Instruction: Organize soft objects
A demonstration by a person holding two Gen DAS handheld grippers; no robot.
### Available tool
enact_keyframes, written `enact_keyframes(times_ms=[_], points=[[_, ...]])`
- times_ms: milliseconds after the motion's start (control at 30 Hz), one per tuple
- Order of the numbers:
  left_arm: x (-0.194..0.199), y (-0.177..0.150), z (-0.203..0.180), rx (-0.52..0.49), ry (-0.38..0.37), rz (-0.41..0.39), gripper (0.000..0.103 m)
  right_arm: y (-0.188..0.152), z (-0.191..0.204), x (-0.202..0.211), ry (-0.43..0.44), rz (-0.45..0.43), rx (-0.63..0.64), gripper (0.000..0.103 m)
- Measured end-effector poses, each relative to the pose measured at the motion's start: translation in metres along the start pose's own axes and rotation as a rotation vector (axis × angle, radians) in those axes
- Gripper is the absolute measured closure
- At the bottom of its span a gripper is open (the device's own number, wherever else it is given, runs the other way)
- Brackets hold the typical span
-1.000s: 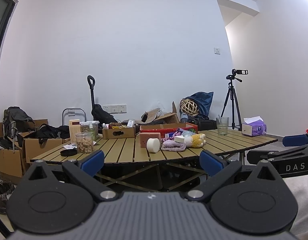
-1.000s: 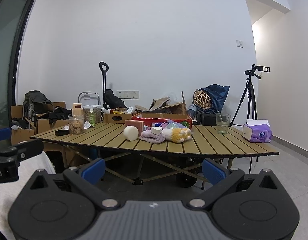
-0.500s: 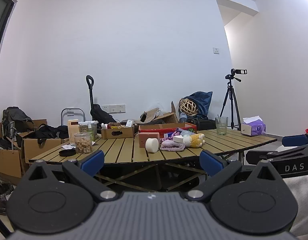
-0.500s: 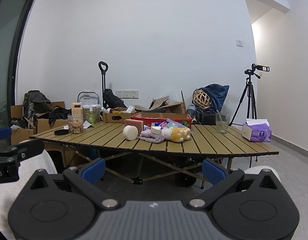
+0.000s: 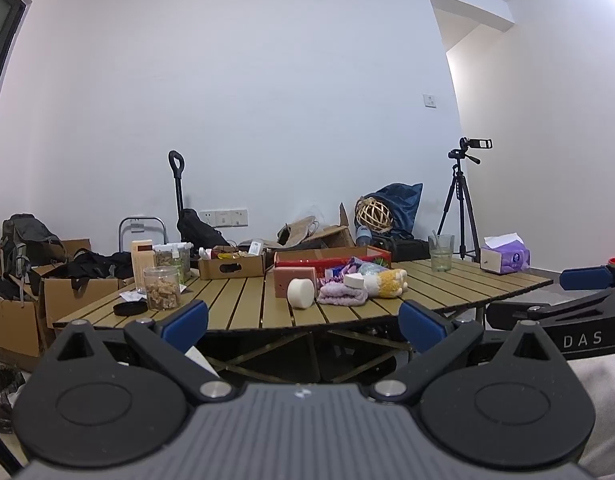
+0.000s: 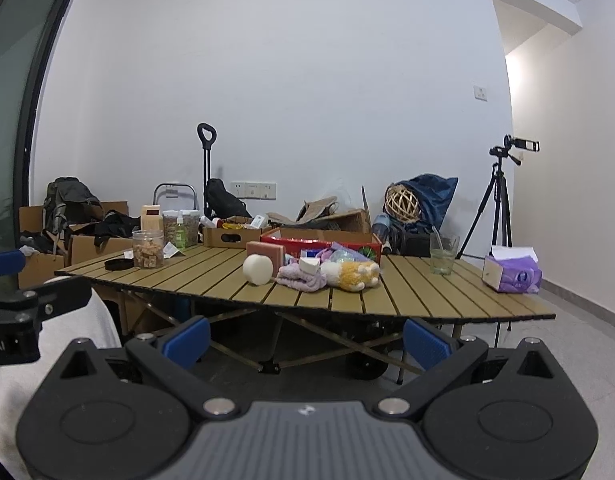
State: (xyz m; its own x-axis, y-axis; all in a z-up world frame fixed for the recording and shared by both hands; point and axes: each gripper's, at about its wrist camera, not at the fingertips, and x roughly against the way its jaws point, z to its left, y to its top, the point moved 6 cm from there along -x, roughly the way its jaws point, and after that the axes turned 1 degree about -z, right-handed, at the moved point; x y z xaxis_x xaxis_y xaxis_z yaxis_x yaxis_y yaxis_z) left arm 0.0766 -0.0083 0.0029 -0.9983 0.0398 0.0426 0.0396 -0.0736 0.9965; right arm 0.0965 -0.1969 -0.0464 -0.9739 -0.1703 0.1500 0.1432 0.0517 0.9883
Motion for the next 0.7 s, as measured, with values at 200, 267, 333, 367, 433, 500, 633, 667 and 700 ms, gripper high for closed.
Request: enact_keyframes(times_ms=[200, 267, 333, 367, 433, 500, 633, 667, 700], points=[[-0.032, 0.005, 0.006, 0.007, 0.011, 0.011, 0.000, 0.013, -0.003, -0.024, 0.020, -0.032, 0.005, 0.000], [-0.052, 0.004, 0.008, 0.006, 0.013, 0.026, 0.000, 0.014, -0.005, -0.040, 0.025, -0.037, 0.010, 0.000], [-0.077, 0.002, 0.009, 0.008, 0.015, 0.046, 0.000, 0.016, -0.009, -0.058, 0.030, -0.049, 0.011, 0.000], [-0.090, 0.001, 0.010, 0.009, 0.017, 0.057, 0.000, 0.017, -0.011, -0.067, 0.033, -0.055, 0.009, 0.000], [-0.119, 0.000, 0.010, 0.010, 0.015, 0.079, 0.000, 0.020, -0.018, -0.092, 0.043, -0.065, 0.007, 0.000], [-0.148, 0.001, 0.010, 0.005, 0.007, 0.086, 0.000, 0.026, -0.026, -0.118, 0.035, -0.062, 0.013, 0.000], [-0.219, 0.002, 0.010, -0.008, -0.013, 0.088, 0.000, 0.038, -0.053, -0.180, 0.012, -0.070, -0.024, 0.000], [-0.242, 0.002, 0.009, -0.018, -0.015, 0.100, 0.000, 0.040, -0.061, -0.199, 0.032, -0.069, -0.056, 0.000], [-0.266, 0.003, 0.006, -0.025, -0.022, 0.119, 0.000, 0.040, -0.071, -0.223, 0.075, -0.062, -0.112, 0.000]])
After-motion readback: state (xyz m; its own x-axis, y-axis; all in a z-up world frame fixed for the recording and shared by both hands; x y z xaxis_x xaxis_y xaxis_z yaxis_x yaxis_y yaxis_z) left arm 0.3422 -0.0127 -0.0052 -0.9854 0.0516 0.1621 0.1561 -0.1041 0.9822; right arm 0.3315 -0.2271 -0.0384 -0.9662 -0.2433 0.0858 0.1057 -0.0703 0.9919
